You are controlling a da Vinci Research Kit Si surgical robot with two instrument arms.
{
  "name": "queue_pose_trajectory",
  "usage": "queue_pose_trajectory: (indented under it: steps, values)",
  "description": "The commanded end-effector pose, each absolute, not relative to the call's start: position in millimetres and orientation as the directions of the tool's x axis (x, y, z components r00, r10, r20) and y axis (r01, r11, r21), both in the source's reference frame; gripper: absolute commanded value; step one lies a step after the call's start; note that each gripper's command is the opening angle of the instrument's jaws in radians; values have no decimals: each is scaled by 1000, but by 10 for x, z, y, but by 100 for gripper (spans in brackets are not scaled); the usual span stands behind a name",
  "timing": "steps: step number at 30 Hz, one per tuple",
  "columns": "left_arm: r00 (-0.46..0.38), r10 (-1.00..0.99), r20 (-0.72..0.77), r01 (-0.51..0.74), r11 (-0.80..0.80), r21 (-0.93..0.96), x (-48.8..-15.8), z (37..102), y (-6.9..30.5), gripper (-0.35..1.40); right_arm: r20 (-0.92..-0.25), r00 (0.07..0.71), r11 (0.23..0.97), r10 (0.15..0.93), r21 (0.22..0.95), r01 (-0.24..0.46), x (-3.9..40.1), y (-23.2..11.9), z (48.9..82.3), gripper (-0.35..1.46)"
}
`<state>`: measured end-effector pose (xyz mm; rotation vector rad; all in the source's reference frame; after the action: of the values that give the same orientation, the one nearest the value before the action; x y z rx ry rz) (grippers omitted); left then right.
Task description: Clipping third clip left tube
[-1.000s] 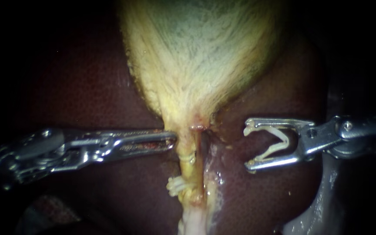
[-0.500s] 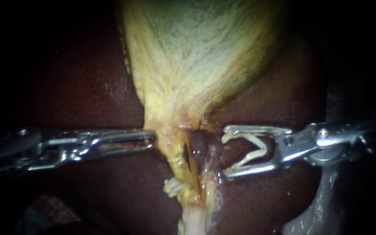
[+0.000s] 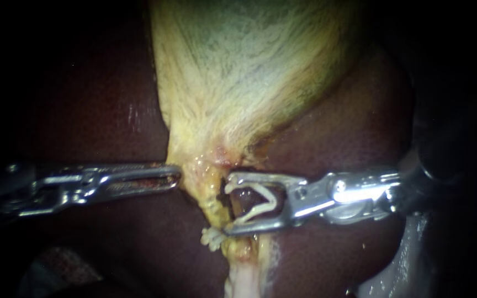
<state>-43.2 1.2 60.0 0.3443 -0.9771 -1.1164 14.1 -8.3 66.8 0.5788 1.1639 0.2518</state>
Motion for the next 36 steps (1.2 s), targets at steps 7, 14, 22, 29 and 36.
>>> queue_pose_trajectory:
  steps: [7, 14, 22, 29, 36]
  values:
    - [95, -871, 482, 595, 438, 674, -432, 595, 12, -35, -783, 392, 822, 482, 560, 107, 151, -88, 686, 60]
    - [95, -872, 481, 596, 437, 674, -433, 592, 13, -35, -777, 394, 812, 491, 572, 115, 163, -98, 700, 60]
    - [93, -873, 479, 597, 434, 675, -436, 587, 14, -35, -770, 400, 806, 497, 581, 118, 178, -104, 712, 60]
    - [92, -874, 477, 597, 432, 676, -437, 582, 16, -35, -766, 402, 804, 501, 584, 112, 190, -109, 722, 60]
    - [92, -874, 477, 597, 432, 676, -438, 581, 16, -35, -762, 402, 801, 507, 589, 107, 197, -107, 723, 60]
